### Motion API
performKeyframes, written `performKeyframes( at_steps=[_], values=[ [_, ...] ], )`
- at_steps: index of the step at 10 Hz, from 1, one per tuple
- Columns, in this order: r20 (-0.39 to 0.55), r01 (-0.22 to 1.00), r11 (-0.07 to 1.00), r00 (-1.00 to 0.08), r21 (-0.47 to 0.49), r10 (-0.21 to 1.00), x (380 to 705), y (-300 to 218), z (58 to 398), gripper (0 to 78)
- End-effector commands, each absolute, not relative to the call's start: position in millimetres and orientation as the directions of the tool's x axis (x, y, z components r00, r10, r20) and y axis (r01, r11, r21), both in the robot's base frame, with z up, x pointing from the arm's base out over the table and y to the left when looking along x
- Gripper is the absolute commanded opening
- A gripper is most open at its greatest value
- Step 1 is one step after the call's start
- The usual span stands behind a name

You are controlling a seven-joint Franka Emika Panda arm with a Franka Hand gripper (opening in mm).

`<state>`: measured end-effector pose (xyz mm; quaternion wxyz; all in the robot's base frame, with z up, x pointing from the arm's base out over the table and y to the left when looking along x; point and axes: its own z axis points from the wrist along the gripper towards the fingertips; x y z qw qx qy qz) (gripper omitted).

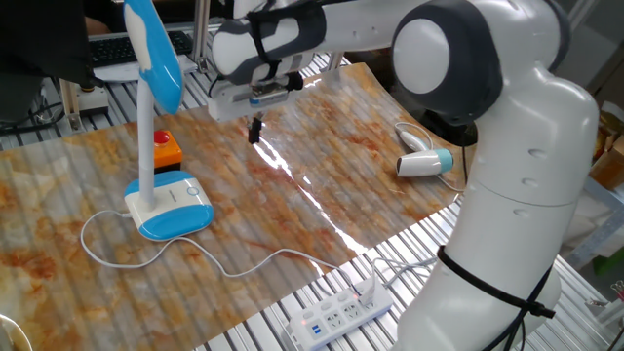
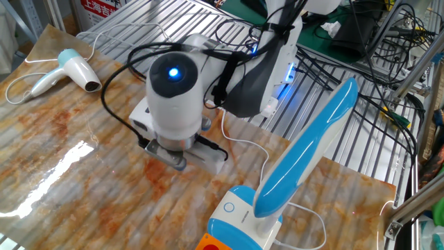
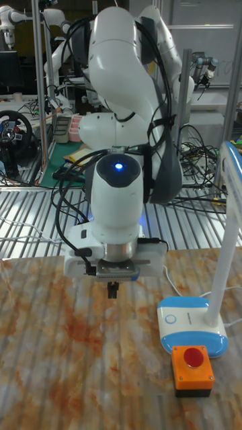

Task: Turn off the desk lamp by pressing the button

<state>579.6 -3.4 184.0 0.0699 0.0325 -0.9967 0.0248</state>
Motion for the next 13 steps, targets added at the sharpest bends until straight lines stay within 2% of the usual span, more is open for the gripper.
performKeyframes(
  at_steps=[1,4,5,6,7,9,13],
  values=[
    [0.149,-0.065,0.997,-0.987,-0.043,-0.058,579.1,-7.1,197.4,0.0],
    [0.141,-0.026,0.998,-0.99,-0.052,-0.018,567.3,-21.7,244.6,0.0],
    [0.141,-0.024,0.998,-0.99,-0.052,-0.017,566.0,-23.1,247.6,0.0],
    [0.144,-0.025,0.998,-0.989,-0.051,-0.017,549.4,-40.3,275.4,0.0],
    [0.143,-0.014,0.999,-0.99,-0.053,-0.006,542.1,-45.3,286.2,0.0],
    [0.135,0.008,0.999,-0.991,-0.039,0.013,537.6,-48.4,294.1,0.0],
    [0.137,0.013,1.0,-0.99,-0.016,0.015,543.9,-44.6,283.6,0.0]
  ],
)
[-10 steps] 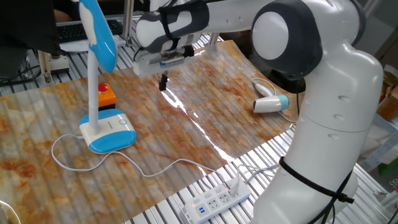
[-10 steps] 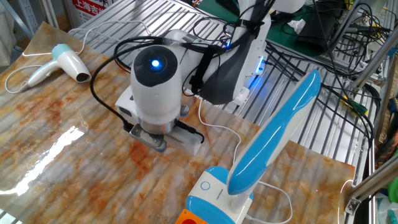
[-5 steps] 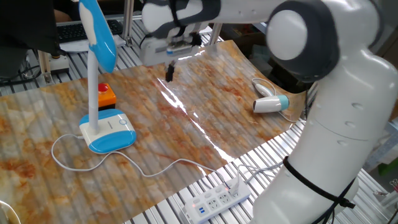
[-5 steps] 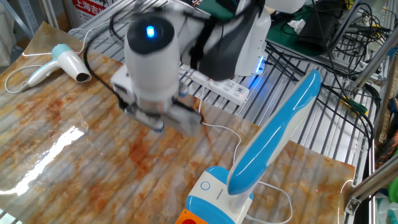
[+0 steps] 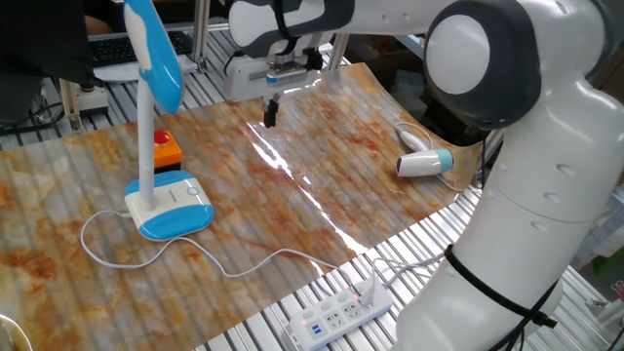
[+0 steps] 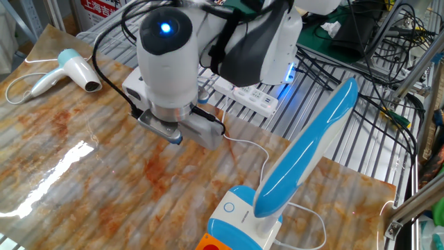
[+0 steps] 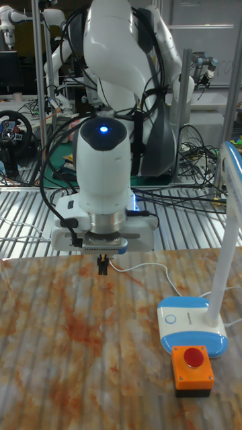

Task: Turn off the desk lamp by pressing the button

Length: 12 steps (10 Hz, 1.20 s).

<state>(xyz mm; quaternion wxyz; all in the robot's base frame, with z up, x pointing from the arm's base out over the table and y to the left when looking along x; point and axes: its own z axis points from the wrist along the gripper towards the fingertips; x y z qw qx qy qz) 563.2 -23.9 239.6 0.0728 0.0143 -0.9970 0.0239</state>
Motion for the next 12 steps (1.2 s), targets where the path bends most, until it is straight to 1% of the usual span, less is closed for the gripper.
performKeyframes(
  at_steps=[1,2,3,5,7,8,11,12],
  values=[
    [0.125,0.012,1.0,-0.992,0.004,0.012,543.9,-44.6,283.6,0.0],
    [0.125,0.018,0.999,-0.992,0.047,0.012,543.9,-44.6,283.6,0.0],
    [0.114,0.019,0.998,-0.993,0.059,0.013,543.9,-44.6,283.6,0.0],
    [0.097,0.028,0.999,-0.995,0.046,0.023,543.9,-44.6,283.6,0.0],
    [0.113,0.03,0.999,-0.993,0.043,0.025,543.9,-44.6,283.6,0.0],
    [0.115,0.023,0.999,-0.993,0.039,0.019,543.5,-45.2,293.5,0.0],
    [0.111,0.03,0.997,-0.993,-0.066,0.037,540.8,-37.0,335.3,0.0],
    [0.111,0.017,0.998,-0.994,-0.057,0.023,538.2,-38.5,344.7,0.0]
  ],
)
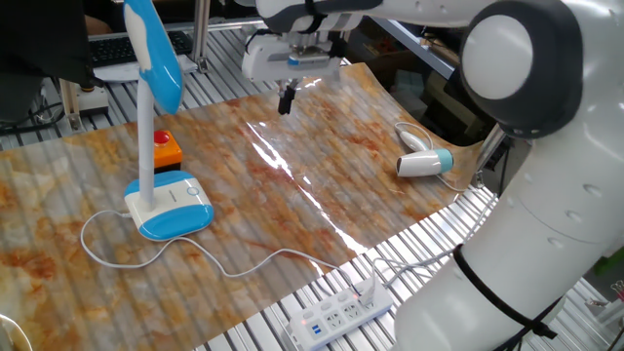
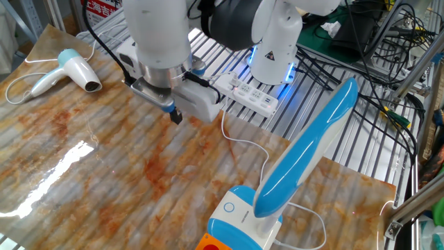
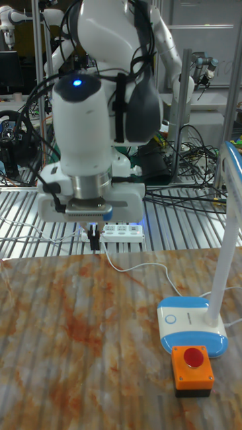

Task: Turn off the desk lamp by pressing the button

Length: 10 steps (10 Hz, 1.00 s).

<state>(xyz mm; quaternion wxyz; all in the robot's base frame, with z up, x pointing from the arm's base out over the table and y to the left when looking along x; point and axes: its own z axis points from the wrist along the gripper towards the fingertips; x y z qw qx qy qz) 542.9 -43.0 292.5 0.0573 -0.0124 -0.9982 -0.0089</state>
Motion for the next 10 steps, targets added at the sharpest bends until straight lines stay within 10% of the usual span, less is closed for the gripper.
performKeyframes(
  at_steps=[1,10],
  values=[
    [0.111,0.013,0.998,-0.994,-0.057,0.019,536.1,-39.7,349.3,0.0],
    [0.07,0.048,0.997,-0.996,-0.063,0.052,502.1,-65.2,337.9,0.0]
  ],
)
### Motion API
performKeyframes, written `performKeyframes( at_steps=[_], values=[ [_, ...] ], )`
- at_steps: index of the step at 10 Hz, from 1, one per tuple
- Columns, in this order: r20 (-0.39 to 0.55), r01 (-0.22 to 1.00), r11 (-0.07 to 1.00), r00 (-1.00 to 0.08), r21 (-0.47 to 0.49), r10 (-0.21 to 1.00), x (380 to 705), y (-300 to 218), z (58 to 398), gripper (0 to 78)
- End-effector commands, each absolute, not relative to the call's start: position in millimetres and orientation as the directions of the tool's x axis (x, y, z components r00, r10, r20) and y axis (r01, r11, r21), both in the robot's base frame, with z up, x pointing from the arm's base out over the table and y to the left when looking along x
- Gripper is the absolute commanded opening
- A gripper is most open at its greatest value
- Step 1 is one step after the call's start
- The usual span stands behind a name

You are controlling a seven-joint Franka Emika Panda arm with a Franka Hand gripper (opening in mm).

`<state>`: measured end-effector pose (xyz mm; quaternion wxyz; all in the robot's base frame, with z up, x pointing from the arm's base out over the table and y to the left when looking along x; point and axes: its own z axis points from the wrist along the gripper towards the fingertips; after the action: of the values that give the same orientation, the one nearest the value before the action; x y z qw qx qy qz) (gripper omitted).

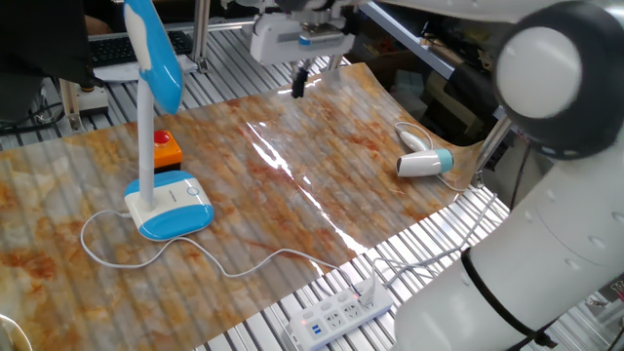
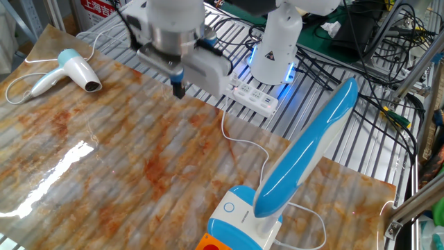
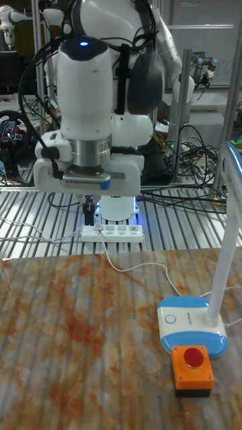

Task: Turn off the desk lamp by pressing the button

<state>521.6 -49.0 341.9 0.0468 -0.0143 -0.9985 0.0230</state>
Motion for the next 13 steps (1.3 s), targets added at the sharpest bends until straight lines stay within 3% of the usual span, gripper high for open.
performKeyframes(
  at_steps=[1,5,13],
  values=[
    [0.079,0.057,0.996,-0.995,-0.062,0.062,501.8,-65.3,337.2,0.0],
    [0.084,0.076,0.996,-0.993,-0.047,0.08,508.6,-61.4,316.4,0.0],
    [0.065,0.057,0.998,-0.996,-0.005,0.057,510.2,-60.1,316.4,0.0]
  ],
)
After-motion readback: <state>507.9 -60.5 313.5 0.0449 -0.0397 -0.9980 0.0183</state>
